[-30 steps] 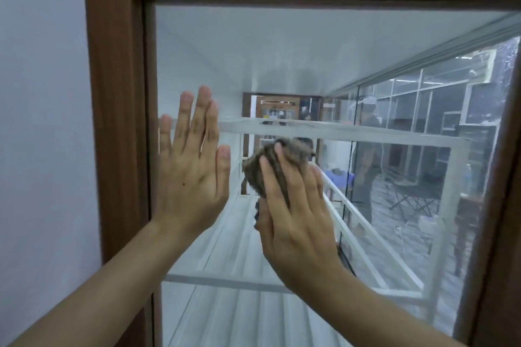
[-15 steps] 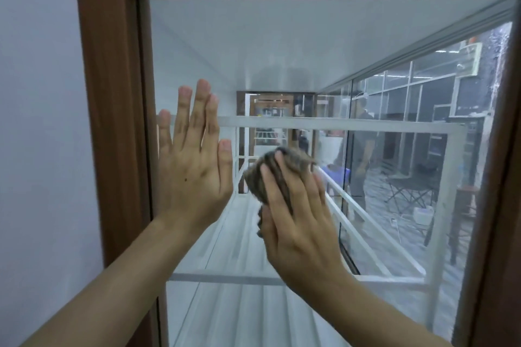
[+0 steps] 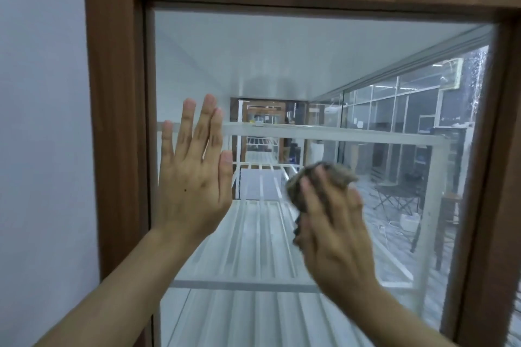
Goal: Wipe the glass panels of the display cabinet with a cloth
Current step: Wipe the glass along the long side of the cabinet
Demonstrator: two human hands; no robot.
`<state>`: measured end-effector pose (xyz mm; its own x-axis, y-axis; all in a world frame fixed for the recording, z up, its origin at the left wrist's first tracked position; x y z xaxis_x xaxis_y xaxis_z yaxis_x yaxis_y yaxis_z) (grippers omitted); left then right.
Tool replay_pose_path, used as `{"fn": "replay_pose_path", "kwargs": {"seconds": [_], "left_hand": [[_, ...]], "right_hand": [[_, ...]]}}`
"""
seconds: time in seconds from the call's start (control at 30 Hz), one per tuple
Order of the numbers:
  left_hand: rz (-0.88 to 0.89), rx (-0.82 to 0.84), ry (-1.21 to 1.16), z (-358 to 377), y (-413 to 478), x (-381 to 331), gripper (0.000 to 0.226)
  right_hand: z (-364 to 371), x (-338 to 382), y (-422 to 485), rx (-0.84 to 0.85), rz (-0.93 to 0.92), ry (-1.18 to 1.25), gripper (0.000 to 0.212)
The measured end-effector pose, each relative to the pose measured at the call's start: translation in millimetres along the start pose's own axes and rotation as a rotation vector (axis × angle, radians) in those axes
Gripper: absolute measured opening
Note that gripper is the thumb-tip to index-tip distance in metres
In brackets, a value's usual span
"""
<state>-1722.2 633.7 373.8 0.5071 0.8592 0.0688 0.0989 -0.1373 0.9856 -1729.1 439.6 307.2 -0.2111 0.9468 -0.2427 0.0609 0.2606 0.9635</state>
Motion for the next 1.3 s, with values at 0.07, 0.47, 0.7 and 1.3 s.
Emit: {"fn": "replay_pose_path", "kwargs": {"seconds": [0.07,0.47,0.7,1.3], "left_hand": [[0.001,0.012,-0.005,2,-4,-6,0.059],[0.103,0.050,-0.081,23,-8,-42,0.059],[-0.003,-0.060,-0.035,35,-5,-54,0.058],[-0.120,-0.138,-0.039,45,-5,-64,0.061]], "right_hand": [[-8,-28,38,-0.087,0.210,0.000,0.050],[-12,-52,33,-0.116,0.262,0.012,0.047],[-7,-22,42,-0.142,0.182,0.077,0.045],[-15,-68,10,-0.105,0.099,0.045,0.048]]}}
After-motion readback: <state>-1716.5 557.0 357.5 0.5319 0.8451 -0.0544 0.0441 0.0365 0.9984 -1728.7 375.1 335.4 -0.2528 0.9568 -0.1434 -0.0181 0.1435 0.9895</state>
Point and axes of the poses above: each hand's wrist, its own y-axis towards the middle knuckle, its own z-axis out of the palm, x = y × z, the point moved 6 cm from there along y, towards the middle knuckle, and after that the axes turned 14 degrees about -y, right-handed, at the moved point
